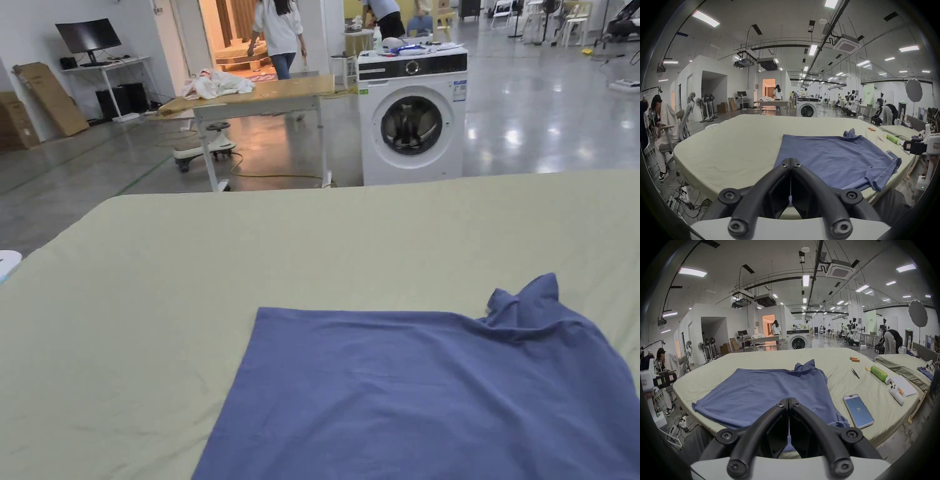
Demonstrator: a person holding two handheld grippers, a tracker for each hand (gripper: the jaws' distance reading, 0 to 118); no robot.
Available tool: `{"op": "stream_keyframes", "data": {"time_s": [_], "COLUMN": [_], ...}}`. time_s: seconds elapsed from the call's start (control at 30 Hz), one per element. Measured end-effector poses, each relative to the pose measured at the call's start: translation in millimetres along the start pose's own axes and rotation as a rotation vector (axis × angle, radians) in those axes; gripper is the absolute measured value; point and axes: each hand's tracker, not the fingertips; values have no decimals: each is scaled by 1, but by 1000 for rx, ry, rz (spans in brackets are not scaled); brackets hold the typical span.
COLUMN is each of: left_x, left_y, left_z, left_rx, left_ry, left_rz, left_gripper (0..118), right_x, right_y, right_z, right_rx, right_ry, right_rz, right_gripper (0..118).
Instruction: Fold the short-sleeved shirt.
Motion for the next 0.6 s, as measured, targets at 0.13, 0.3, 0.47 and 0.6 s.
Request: {"op": "stream_keyframes", "data": {"time_s": [0.13,0.3,0.47,0.6], "left_x": [-33,-62,-76,-81], "left_y": [-22,-58,-88,-108], "left_z": [-25,-65,-105,-126], "left_rx": [-110,-255,-355,-401], "left_ry": [-3,-56,-96,-130], "left_rz": [19,21,162,130], "left_gripper": [82,82,69,10], "right_x": [11,23,30,37], "right_y": [-5,-17,-21,-24], "right_z": [2,2,6,12], "right_rx": [-15,-50,-72,-92], "right_ry": [13,0,-30,-52], "right_rz": [-77,-148,-156,-150], "right_gripper": [0,0,0,0]}}
